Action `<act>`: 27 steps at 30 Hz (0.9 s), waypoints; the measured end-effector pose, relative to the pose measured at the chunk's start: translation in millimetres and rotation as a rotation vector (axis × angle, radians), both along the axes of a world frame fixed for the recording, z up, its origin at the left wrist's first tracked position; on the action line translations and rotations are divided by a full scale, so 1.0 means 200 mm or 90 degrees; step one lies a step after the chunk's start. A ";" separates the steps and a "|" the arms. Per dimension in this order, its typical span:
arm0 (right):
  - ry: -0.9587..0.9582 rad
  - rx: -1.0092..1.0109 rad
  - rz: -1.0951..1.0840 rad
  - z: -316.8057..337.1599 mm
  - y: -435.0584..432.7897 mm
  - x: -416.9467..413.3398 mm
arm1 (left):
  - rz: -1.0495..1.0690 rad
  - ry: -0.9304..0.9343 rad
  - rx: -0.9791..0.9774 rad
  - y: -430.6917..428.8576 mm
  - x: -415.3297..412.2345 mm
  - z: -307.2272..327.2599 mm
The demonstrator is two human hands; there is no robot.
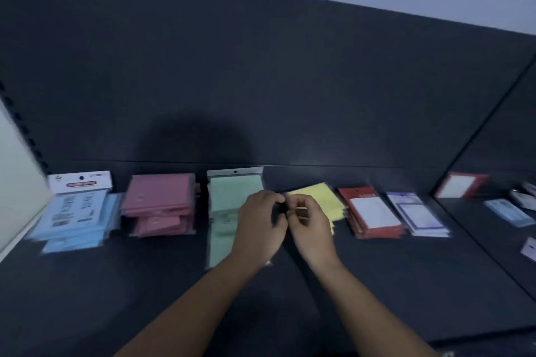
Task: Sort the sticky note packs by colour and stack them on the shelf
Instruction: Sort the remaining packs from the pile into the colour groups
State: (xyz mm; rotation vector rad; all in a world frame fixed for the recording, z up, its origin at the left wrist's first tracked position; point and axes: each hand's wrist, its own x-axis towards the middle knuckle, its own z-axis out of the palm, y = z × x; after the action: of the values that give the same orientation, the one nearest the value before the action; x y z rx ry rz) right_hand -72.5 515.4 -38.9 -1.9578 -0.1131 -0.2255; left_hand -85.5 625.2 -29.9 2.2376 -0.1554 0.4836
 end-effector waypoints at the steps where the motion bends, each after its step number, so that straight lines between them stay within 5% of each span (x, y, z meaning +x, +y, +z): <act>1: 0.005 -0.014 -0.008 0.00 -0.05 -0.02 | -0.017 -0.004 0.006 -0.04 0.00 0.00; 13: 0.072 -0.053 -0.242 0.00 -0.94 -0.32 | -0.287 0.060 0.066 -0.89 -0.04 -0.06; 27: 0.065 -0.041 -0.421 0.05 -2.20 -0.77 | -0.407 0.067 0.133 -2.25 -0.30 -0.05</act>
State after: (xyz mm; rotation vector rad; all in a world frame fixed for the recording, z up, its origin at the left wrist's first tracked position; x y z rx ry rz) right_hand -226.0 74.8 -28.5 -2.0113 0.6077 -0.5546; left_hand -145.5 174.7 -40.0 2.2456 -0.8648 0.0005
